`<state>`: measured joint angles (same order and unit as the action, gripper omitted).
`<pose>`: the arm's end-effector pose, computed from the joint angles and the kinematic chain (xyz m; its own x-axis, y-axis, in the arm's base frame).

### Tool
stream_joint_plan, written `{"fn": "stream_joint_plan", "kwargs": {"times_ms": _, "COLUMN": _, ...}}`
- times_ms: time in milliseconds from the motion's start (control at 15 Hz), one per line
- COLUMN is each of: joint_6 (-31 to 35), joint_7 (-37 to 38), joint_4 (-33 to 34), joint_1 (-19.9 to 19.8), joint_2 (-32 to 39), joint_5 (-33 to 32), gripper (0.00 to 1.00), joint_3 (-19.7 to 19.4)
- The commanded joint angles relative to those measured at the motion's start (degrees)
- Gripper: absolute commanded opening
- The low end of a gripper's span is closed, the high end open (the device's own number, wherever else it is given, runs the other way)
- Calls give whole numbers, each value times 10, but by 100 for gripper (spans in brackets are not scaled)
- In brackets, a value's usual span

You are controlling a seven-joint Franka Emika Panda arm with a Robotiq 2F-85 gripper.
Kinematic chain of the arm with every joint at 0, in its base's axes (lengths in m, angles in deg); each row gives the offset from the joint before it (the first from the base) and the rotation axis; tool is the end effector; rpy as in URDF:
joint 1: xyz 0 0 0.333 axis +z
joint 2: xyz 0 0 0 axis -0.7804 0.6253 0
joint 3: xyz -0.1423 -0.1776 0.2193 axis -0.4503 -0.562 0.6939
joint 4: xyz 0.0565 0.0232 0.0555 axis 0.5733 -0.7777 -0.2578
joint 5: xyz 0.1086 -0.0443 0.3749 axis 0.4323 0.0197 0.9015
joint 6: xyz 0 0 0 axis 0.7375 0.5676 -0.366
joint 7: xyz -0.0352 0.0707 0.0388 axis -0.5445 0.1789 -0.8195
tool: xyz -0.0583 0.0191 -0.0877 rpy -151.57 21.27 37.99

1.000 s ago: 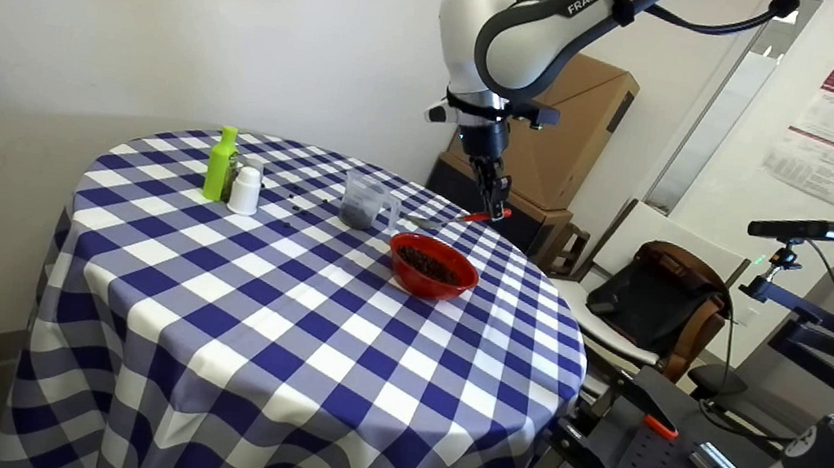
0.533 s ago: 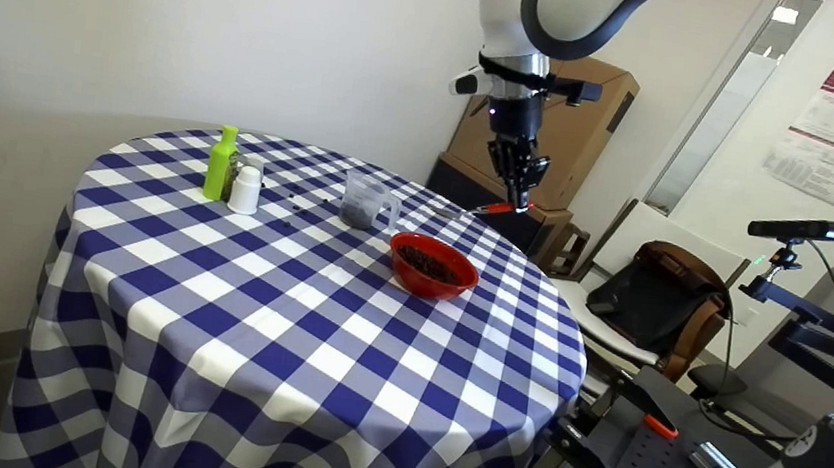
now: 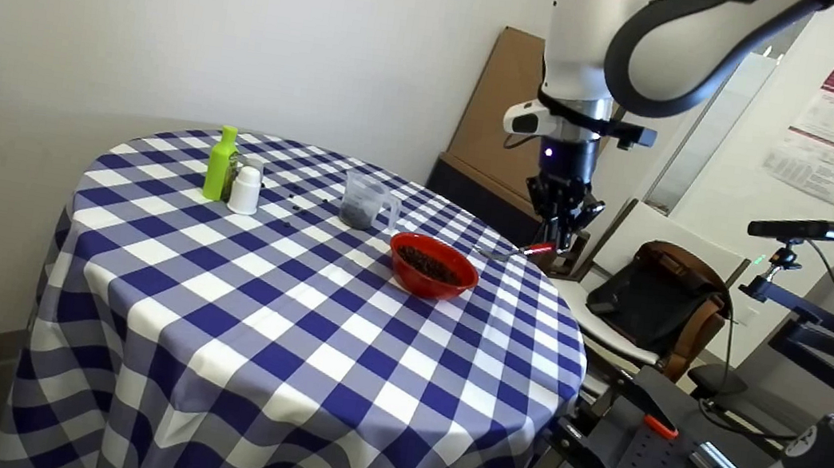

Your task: Transfer a spoonful of contents from the orange bowl to the transparent jar

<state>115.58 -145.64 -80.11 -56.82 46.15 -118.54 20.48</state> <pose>0.4241 -0.0594 0.2552 0.2121 0.8721 -0.4410 0.9533 -0.2839 -0.1028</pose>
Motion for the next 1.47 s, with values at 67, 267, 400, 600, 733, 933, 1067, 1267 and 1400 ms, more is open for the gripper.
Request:
{"fn": "stream_joint_plan", "kwargs": {"times_ms": 67, "joint_6": 170, "joint_7": 57, "joint_4": -93, "joint_1": -9, "joint_2": -2, "joint_5": -78, "gripper": 5, "joint_3": -36}}
{"fn": "stream_joint_plan", "kwargs": {"times_ms": 267, "joint_6": 251, "joint_7": 116, "joint_4": -106, "joint_1": -9, "joint_2": 27, "joint_5": -134, "gripper": 5, "joint_3": -47}}
{"fn": "stream_joint_plan", "kwargs": {"times_ms": 400, "joint_6": 287, "joint_7": 164, "joint_4": -101, "joint_1": -6, "joint_2": 48, "joint_5": -177, "gripper": 5, "joint_3": -50}}
{"fn": "stream_joint_plan", "kwargs": {"times_ms": 600, "joint_6": 314, "joint_7": 257, "joint_4": -74, "joint_1": -3, "joint_2": 90, "joint_5": -278, "gripper": 5, "joint_3": -56}}
{"fn": "stream_joint_plan", "kwargs": {"times_ms": 733, "joint_6": 313, "joint_7": 315, "joint_4": -54, "joint_1": -2, "joint_2": 116, "joint_5": -342, "gripper": 5, "joint_3": -63}}
{"fn": "stream_joint_plan", "kwargs": {"times_ms": 933, "joint_6": 305, "joint_7": 383, "joint_4": -26, "joint_1": -2, "joint_2": 153, "joint_5": -411, "gripper": 5, "joint_3": -71}}
{"fn": "stream_joint_plan", "kwargs": {"times_ms": 1067, "joint_6": 303, "joint_7": 415, "joint_4": -10, "joint_1": -2, "joint_2": 176, "joint_5": -438, "gripper": 5, "joint_3": -75}}
{"fn": "stream_joint_plan", "kwargs": {"times_ms": 1267, "joint_6": 303, "joint_7": 442, "joint_4": -1, "joint_1": -2, "joint_2": 206, "joint_5": -457, "gripper": 5, "joint_3": -74}}
{"fn": "stream_joint_plan", "kwargs": {"times_ms": 1400, "joint_6": 305, "joint_7": 451, "joint_4": 0, "joint_1": -2, "joint_2": 223, "joint_5": -463, "gripper": 5, "joint_3": -72}}
